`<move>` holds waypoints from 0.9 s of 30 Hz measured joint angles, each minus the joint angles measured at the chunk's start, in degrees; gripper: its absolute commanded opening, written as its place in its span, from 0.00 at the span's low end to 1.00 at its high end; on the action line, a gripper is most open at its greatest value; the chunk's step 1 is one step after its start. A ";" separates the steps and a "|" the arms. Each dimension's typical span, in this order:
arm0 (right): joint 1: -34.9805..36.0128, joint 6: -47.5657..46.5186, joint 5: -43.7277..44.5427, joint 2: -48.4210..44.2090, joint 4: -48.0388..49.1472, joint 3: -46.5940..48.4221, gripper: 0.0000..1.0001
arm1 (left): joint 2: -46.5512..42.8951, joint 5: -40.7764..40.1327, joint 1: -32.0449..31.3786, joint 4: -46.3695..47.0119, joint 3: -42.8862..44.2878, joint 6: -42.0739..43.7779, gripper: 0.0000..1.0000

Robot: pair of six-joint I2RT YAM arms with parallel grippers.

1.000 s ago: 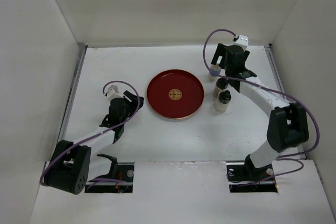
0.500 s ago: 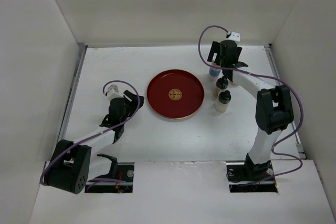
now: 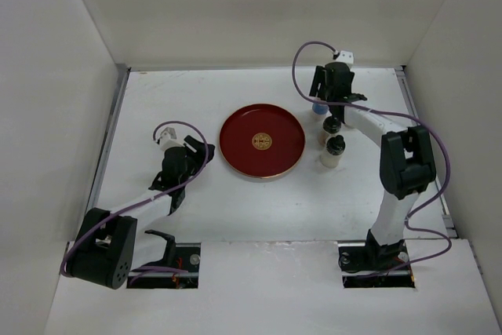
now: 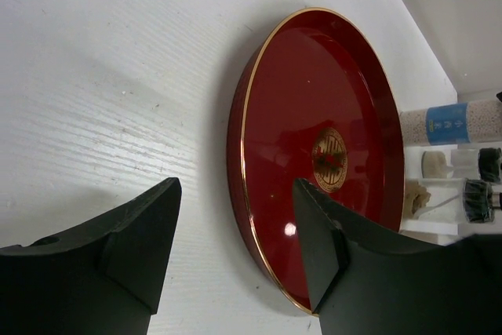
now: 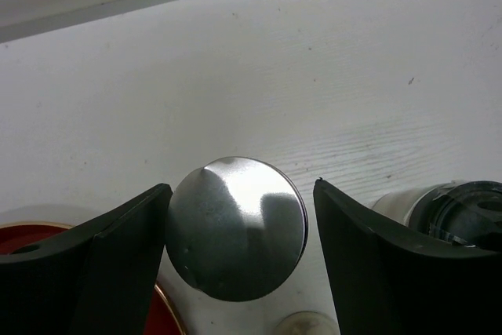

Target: Organize the condiment bottles

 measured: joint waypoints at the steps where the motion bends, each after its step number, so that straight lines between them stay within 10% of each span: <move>1: 0.00 -0.20 0.02 0.09 -0.37 0.02 0.68 | 0.00 -0.02 0.04 0.00 -0.13 0.00 0.57; 17: 11.91 -2.25 1.97 -10.12 5.18 -2.14 0.55 | -0.15 -0.02 0.44 0.02 -0.28 -0.11 0.57; 27: 24.63 -2.43 -0.79 3.43 6.43 10.93 0.56 | -0.26 -0.02 0.85 0.26 -0.72 -0.33 0.57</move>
